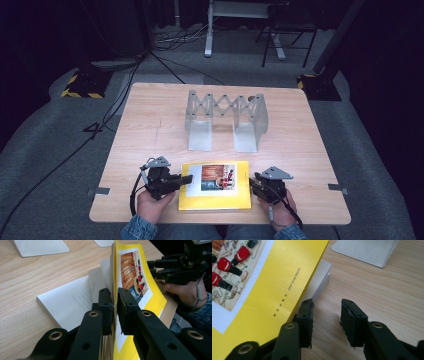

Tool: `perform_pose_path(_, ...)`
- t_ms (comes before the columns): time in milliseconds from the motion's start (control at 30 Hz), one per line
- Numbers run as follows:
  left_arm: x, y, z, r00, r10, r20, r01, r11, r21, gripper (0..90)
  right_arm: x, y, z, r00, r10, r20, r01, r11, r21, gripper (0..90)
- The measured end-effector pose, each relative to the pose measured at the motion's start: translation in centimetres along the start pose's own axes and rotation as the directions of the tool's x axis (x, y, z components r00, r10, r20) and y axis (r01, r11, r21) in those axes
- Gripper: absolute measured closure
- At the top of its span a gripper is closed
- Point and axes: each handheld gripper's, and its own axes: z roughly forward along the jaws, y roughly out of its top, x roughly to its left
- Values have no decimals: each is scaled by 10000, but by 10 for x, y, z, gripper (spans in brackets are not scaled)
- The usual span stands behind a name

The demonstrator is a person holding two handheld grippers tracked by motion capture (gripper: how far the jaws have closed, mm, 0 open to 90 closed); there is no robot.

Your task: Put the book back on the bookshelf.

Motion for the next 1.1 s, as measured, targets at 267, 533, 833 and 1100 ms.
perform_pose_path(267, -17, 16, -8, 9987, 501, -49, -500, 9987, 48, 832, -8, 0, -10, 9986, 328, -408, -320, 9993, 201, 486)
perform_pose_path(533, -36, 40, -9, 9943, 1066, 31, -1066, 9943, 84, 835, -5, -9, -48, 9976, -374, -580, 298, 9914, -1276, 441)
perform_pose_path(833, -46, 64, -2, 9907, 1339, 227, -1348, 9900, 420, 836, 28, -10, -68, 9822, -1861, -260, 1783, 9667, -1836, 399)
perform_pose_path(1100, -50, 75, 4, 9891, 1367, 557, -1403, 9878, 675, 836, 58, -15, -64, 9479, -3176, 249, 3168, 9317, -1779, 361)
